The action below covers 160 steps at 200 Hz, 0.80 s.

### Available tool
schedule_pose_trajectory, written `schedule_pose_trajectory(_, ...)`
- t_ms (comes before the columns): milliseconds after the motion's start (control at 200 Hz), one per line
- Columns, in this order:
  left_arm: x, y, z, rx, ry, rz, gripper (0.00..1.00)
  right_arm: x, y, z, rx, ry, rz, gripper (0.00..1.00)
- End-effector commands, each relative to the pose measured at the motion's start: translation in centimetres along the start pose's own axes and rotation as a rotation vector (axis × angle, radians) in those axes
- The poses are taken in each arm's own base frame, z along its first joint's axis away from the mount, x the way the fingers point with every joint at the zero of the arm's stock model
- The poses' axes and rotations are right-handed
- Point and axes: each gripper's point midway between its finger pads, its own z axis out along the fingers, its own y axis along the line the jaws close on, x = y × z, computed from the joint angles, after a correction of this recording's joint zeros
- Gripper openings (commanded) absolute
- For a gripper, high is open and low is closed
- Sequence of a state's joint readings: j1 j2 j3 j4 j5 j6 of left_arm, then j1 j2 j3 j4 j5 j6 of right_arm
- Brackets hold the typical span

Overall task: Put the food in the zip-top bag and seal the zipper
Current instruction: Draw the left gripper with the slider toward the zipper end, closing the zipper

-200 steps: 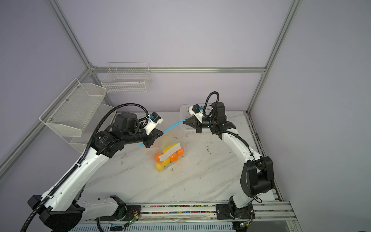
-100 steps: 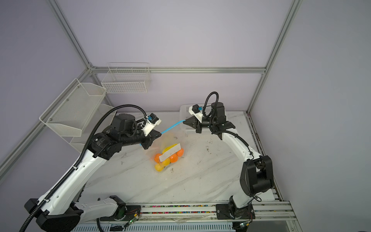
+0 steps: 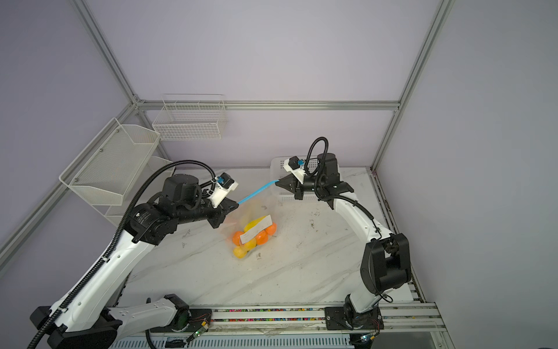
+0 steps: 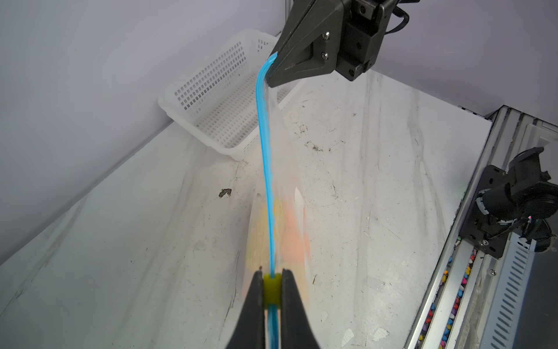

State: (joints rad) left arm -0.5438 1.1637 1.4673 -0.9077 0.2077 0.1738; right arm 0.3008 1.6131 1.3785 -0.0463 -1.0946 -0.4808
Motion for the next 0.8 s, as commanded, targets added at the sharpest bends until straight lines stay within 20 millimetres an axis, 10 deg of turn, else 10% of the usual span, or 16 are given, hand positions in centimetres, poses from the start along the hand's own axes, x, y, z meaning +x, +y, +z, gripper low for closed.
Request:
schedule_pose_trajectory(0, 1.4, -0.1, -0.9, -0.01, 0.025, -0.03, 0.01, 0.2, -1.8, -0.7, 0.064, 0.021, -0.015, 0.0)
schedule_pose_trajectory(795, 3.0, -0.3, -2.3, -0.029, 0.078, -0.044, 0.01, 0.7, -2.1, -0.6, 0.064, 0.033, -0.004, 0.0)
